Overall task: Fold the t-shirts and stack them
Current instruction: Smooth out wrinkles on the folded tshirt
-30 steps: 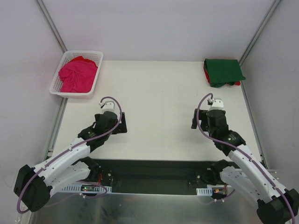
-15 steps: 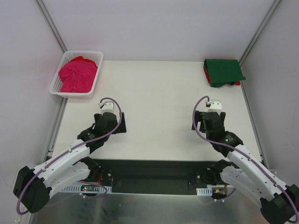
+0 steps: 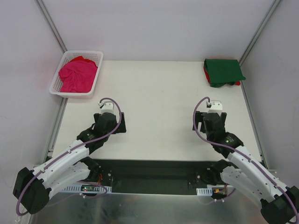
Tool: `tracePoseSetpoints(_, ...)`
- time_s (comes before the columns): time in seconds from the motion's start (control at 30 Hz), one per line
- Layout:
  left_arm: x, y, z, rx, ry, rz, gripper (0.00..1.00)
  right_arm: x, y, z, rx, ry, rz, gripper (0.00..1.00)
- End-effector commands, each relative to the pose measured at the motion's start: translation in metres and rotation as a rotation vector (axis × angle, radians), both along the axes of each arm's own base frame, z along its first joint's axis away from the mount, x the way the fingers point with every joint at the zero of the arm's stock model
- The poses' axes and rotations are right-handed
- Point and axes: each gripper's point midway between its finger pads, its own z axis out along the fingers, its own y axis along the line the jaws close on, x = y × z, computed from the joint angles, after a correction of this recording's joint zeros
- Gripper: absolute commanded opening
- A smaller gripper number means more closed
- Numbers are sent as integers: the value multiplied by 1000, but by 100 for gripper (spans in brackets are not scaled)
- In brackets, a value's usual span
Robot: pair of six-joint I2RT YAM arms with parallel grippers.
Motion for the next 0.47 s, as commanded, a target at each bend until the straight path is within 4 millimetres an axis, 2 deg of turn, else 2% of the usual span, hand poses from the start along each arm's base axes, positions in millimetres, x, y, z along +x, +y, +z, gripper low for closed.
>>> tracePoseSetpoints(0.0, 5, 5, 5, 6, -38, 24, 99, 5, -2, 11, -5, -48, -15, 96)
tracePoseSetpoints(0.43, 6, 6, 6, 9, -41, 28, 99, 5, -6, 12, -15, -58, -32, 96)
